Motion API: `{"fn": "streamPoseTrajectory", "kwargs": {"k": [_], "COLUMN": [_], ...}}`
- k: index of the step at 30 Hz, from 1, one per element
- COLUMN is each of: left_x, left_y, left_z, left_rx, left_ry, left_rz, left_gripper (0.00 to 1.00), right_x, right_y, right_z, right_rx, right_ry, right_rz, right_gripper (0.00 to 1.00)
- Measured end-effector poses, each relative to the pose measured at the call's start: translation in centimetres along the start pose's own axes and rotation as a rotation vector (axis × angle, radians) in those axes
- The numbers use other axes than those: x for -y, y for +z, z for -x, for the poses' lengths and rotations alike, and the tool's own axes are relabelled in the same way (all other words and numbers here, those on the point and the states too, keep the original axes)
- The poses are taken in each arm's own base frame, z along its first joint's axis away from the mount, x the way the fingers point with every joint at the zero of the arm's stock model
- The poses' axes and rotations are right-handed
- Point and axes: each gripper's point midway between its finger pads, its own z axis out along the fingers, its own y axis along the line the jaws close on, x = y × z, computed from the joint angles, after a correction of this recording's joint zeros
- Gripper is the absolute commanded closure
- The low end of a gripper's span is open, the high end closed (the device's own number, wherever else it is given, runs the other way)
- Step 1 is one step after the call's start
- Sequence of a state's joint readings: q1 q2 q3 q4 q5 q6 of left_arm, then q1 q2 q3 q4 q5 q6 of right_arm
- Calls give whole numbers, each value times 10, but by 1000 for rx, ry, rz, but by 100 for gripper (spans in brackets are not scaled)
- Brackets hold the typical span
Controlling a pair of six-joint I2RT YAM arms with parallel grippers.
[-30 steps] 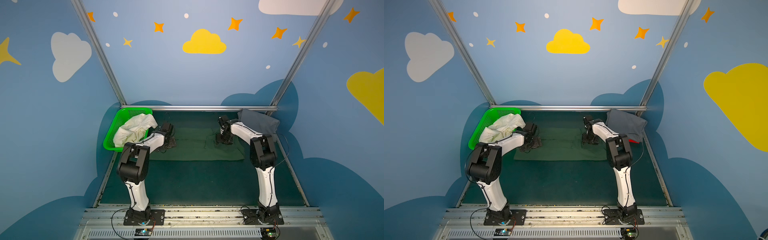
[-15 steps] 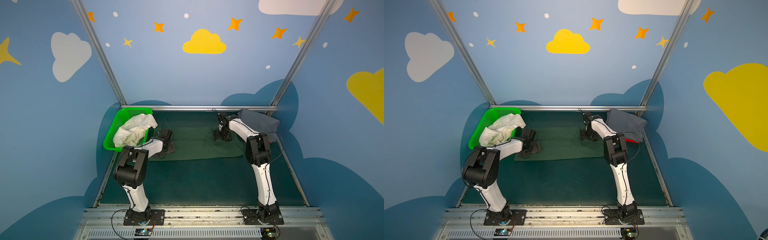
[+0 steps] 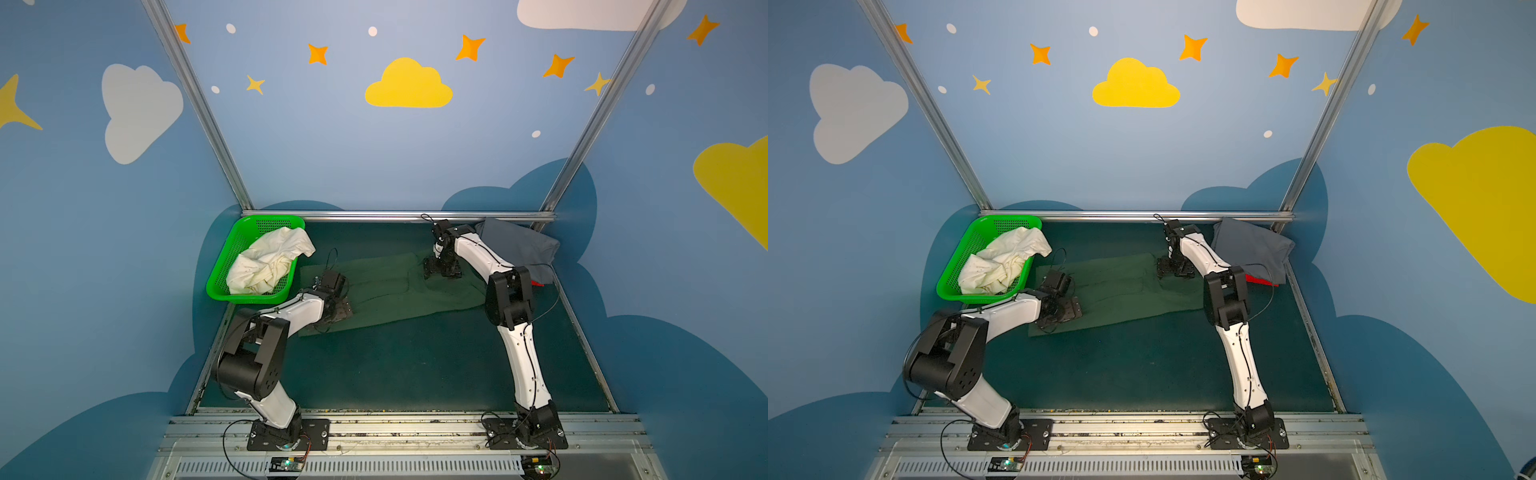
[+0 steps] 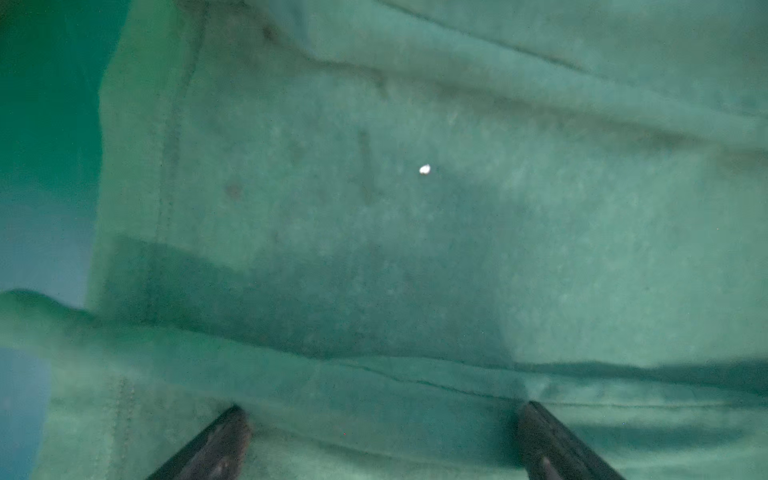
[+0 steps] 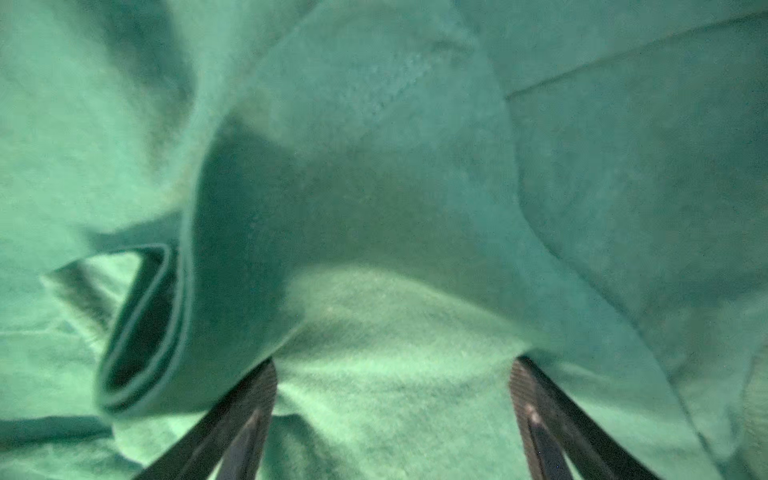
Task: Fold and stack the t-shirts
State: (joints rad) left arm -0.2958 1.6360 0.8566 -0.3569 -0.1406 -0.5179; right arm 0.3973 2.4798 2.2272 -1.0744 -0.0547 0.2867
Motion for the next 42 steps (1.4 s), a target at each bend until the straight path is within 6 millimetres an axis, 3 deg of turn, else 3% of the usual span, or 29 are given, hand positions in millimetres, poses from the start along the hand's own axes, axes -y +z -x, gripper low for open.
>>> {"fn": "streamPoseTrajectory", "kwargs": {"k": [12,21,25,28,31,33,36,39,42], "left_x": [11,10,7,7,13,17,17,12,8], "left_y": [-23,-30,-34,-43,-57,-66,-69,-63,-53], "left_z": [-59,-67,-72,-65,-47,-33,-21,-12,-3], "left_rx": [-84,-98,-137,-140,-103,-67,-47,-66,-80], "left_ry": [32,-11,-8,-12,-23,-26,-37,-71,-95], "left_rz": [-42,-66,-48,-42,-64,-85,-102,-111,-106], "left_gripper": [0,0,0,0,0,0,0,0,0], "right_x": [-20,-43,-39,-25,-7,3,13,18,20], "right_y": [-1,-2,-8,-19,-45,-68,-90,-83,-52], "right_z": [7,22,26,14,-3,-13,-23,-28,-36], "right_rx": [2,35,51,51,76,118,172,175,117], "right_ry": [-50,-69,-55,-35,-3,22,59,100,132], "right_rz": [49,124,119,65,24,12,14,25,32], "right_gripper": [13,12,9,8,12,18,35,34,35]}}
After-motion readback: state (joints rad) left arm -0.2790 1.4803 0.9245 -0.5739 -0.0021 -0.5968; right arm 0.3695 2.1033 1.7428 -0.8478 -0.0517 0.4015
